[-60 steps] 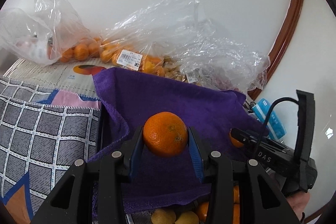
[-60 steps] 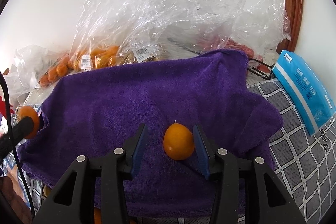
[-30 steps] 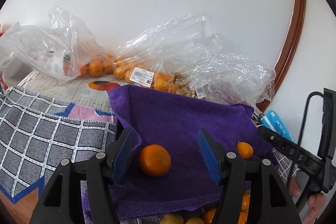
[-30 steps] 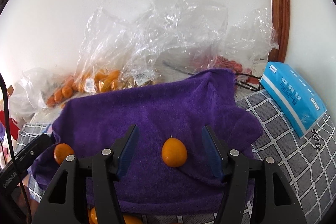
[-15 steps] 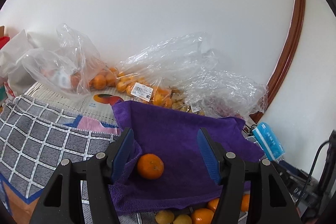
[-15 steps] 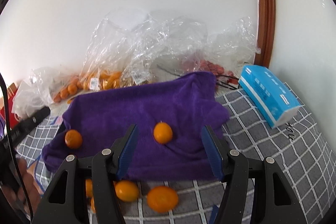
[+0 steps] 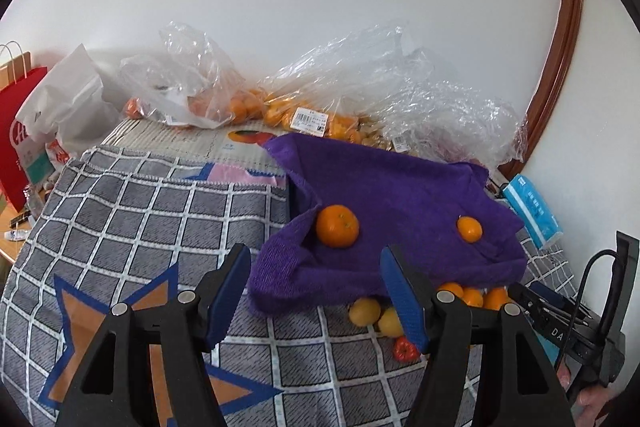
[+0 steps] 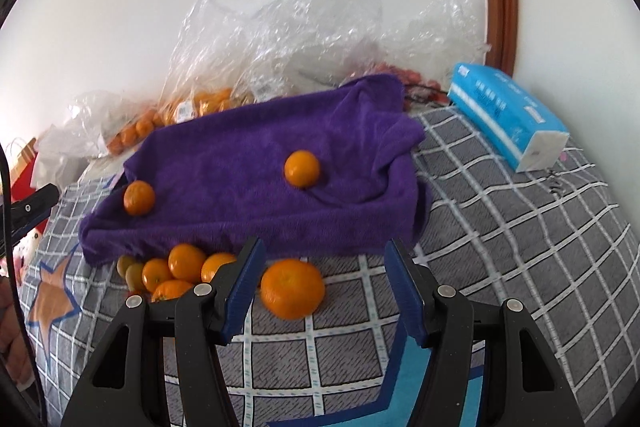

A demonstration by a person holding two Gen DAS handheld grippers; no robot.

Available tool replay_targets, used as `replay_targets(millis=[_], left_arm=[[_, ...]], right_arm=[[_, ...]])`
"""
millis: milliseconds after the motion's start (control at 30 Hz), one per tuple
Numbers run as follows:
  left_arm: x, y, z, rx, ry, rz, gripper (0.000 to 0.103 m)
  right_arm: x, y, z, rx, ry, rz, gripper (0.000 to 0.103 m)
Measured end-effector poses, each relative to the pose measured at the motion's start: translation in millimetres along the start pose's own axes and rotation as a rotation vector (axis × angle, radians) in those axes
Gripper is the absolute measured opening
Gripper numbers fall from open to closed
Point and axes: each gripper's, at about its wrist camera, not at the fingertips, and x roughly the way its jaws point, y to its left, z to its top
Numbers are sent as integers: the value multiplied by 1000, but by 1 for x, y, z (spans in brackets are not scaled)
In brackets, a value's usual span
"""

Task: Organize fruits
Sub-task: 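Grasp a yellow-green fruit with the left tool while the right tool grasps another large orange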

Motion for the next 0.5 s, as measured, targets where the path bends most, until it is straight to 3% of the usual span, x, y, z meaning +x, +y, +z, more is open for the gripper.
replay_targets(millis=[233,267,333,400,500], left_arm=[[15,-1,-21,28,96,-7,65],[19,-3,-22,31,112,-17,65],[26,-11,-25,50,138,-36,65],[29,-16,-27,67,141,-30,65],[37,-19,-26,69,158,-31,53]], right_arm=[[28,11,-8,-31,88,15,61],[29,13,-8,-39,90,13,59],[30,17,-9,-64,96,26,41],[27,21,-11,-88,81,19,41],[22,19,-11,-81,57,33,41]])
